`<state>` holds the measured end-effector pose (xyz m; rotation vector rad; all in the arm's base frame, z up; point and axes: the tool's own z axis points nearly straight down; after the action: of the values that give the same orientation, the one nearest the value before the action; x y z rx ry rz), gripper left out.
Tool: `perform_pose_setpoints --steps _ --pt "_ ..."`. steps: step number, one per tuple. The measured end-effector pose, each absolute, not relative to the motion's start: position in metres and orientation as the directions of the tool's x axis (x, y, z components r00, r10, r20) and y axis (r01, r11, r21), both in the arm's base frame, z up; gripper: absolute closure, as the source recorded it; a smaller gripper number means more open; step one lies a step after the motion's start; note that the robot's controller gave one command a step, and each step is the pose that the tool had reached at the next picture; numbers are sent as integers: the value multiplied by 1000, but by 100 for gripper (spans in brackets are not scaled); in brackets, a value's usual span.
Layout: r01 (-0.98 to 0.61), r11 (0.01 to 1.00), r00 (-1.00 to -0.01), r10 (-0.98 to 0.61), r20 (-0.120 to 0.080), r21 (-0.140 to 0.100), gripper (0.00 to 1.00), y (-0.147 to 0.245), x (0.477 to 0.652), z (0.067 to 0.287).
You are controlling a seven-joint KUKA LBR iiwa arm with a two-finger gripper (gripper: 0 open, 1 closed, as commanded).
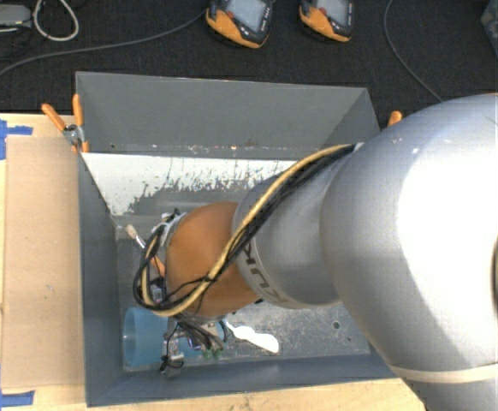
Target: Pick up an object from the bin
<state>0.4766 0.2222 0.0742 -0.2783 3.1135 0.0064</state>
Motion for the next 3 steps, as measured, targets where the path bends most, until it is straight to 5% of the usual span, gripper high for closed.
perform_pose_setpoints --steps 1,2,3 --pt "-213 977 -977 -213 -28 3 0 243 474 73" --pt "-178 984 -984 -178 -20 3 100 225 477 74" --pt "-178 984 -984 -178 -20 3 100 225 477 74"
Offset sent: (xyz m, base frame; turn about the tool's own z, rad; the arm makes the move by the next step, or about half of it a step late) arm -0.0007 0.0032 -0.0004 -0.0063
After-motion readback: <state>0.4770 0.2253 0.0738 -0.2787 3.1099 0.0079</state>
